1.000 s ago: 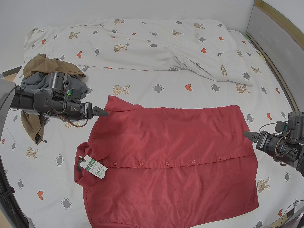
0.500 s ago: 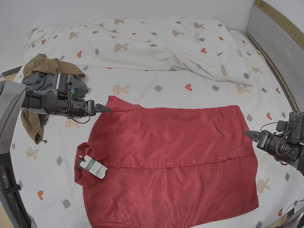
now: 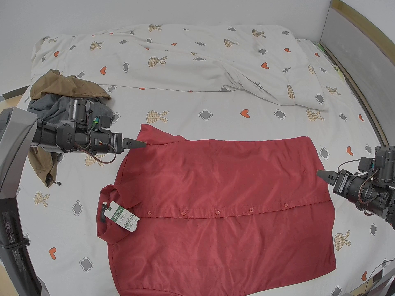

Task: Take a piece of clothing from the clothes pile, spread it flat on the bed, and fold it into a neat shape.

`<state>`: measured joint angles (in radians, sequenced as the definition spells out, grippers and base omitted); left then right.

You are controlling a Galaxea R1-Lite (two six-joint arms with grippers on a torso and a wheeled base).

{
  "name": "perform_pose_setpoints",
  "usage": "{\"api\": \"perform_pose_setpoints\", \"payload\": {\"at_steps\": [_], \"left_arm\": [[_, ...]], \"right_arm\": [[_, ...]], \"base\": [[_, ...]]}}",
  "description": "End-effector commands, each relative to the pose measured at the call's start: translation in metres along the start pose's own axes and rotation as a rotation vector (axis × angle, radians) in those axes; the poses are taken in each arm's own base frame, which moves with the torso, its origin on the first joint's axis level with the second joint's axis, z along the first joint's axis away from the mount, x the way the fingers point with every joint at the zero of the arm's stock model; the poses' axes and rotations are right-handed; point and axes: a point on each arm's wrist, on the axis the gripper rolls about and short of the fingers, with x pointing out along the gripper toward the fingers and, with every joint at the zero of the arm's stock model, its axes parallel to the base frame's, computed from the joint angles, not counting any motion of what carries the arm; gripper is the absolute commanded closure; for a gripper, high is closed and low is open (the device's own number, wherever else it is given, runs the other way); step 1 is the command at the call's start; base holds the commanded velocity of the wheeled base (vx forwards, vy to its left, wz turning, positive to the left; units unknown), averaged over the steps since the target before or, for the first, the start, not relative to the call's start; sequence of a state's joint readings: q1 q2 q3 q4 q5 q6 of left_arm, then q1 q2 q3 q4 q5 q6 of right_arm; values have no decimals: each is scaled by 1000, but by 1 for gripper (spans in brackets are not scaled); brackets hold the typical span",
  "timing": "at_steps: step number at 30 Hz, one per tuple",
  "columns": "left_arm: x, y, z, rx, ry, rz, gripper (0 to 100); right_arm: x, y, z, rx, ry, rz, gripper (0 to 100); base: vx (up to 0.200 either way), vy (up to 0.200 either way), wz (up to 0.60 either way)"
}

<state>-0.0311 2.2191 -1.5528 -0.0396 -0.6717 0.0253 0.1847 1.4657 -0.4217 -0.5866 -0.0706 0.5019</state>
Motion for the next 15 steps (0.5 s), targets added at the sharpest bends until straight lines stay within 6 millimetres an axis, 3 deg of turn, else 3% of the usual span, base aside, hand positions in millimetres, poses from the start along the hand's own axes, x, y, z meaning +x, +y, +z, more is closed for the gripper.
{"api": "perform_pose_setpoints", "payload": {"at_steps": [1,15], "left_arm": [[10,3,-3,5,3,-14,0],[41,1,-6,71,-42,-50,0]], "right_arm": [[0,0,0,-1,-1,2,0],[-1,1,-1,-2,2,5,0]], "base": [[0,0,0],[0,0,0]]}}
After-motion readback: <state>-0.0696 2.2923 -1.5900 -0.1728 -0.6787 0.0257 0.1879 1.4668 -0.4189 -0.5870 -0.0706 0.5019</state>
